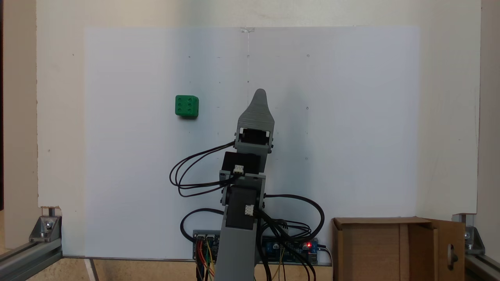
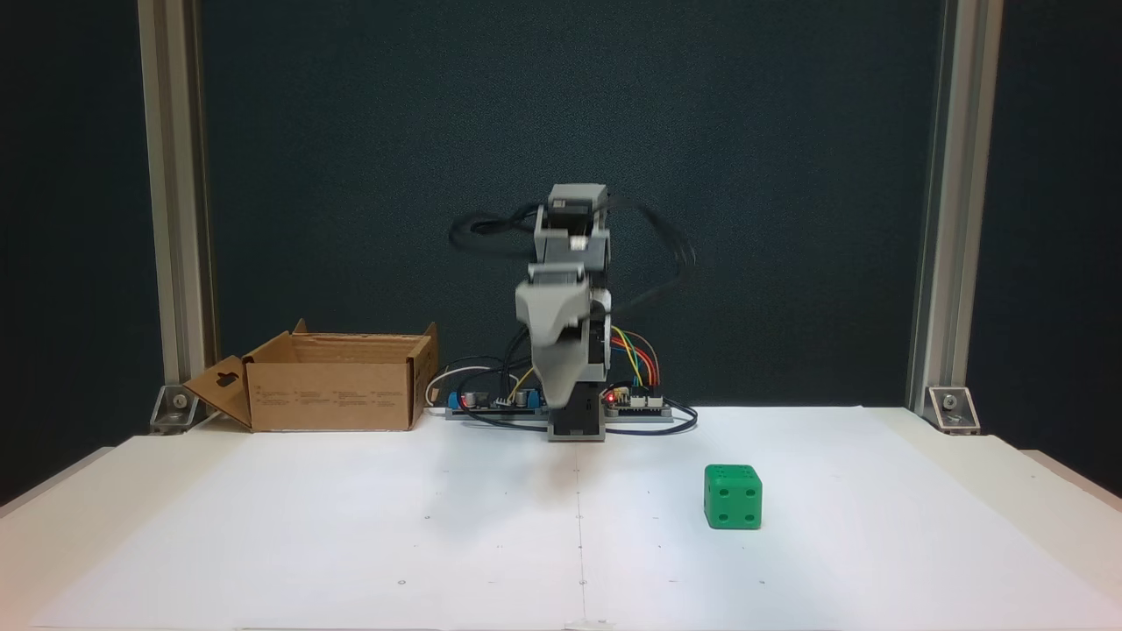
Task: Grasp a green dice and put it in the bin.
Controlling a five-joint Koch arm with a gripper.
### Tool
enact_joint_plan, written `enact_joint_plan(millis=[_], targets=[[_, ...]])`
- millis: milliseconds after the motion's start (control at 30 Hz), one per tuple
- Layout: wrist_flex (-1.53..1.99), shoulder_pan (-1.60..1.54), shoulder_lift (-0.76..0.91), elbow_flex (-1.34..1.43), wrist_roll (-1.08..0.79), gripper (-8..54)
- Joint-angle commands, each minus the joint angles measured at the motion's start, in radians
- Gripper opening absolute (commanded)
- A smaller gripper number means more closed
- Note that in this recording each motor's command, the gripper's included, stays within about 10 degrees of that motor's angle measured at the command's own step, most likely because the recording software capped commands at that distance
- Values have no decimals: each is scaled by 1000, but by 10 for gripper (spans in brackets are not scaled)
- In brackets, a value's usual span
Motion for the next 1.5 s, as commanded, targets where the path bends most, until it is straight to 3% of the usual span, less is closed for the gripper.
enact_joint_plan(millis=[0,133,300,700,1200,1467], targets=[[116,3,8,-116,-54,412],[329,3,-95,-342,-55,412],[576,3,-98,-569,-54,412],[1129,-11,-104,-591,-35,413],[1106,-410,-362,-709,331,414],[939,-551,-396,-712,434,414]])
